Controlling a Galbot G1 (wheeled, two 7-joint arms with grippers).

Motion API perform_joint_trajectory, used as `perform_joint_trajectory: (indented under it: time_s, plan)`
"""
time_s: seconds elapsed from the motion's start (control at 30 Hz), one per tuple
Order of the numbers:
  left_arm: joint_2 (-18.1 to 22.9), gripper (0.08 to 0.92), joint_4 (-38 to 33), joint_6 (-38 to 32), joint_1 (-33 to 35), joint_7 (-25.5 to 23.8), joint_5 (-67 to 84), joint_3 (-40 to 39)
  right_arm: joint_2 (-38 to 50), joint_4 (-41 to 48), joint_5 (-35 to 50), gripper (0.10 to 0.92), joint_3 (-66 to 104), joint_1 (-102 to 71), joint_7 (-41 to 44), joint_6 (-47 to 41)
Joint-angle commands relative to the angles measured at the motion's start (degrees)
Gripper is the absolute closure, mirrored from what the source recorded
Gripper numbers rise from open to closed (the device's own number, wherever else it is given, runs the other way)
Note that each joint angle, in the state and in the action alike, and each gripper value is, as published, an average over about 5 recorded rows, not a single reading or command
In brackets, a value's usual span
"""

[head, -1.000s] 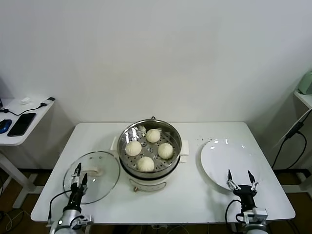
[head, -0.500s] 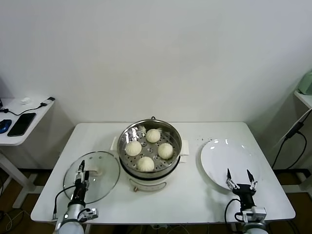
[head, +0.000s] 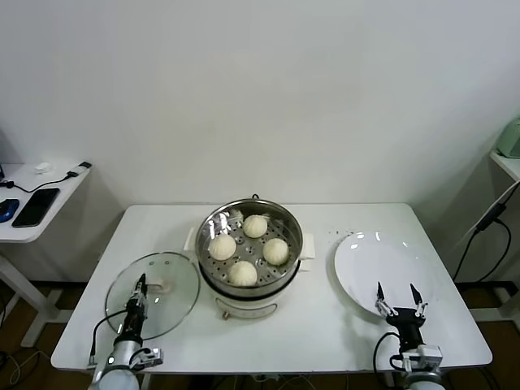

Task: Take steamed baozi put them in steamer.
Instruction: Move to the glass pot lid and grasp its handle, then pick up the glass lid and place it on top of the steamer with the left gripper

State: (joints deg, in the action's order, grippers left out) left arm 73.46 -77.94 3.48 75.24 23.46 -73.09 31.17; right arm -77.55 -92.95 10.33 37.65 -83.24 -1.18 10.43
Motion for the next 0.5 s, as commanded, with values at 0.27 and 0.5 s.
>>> perform_joint_trajectory:
  time_s: [0.27,0.5]
  plan:
    - [-0.64,0.868,-4.46,-1.11,1.36,-0.58,2.14,1.18,-0.10,-0.94,-0.73,0.203,0.02,-0.17,0.02,-0.19]
    - [-5.47,0.867,-19.50,2.47,7.46,-7.46,12.86,5.03,0.02,-2.50,-2.27,0.202,-0.32,-0.62,-0.38,-2.23]
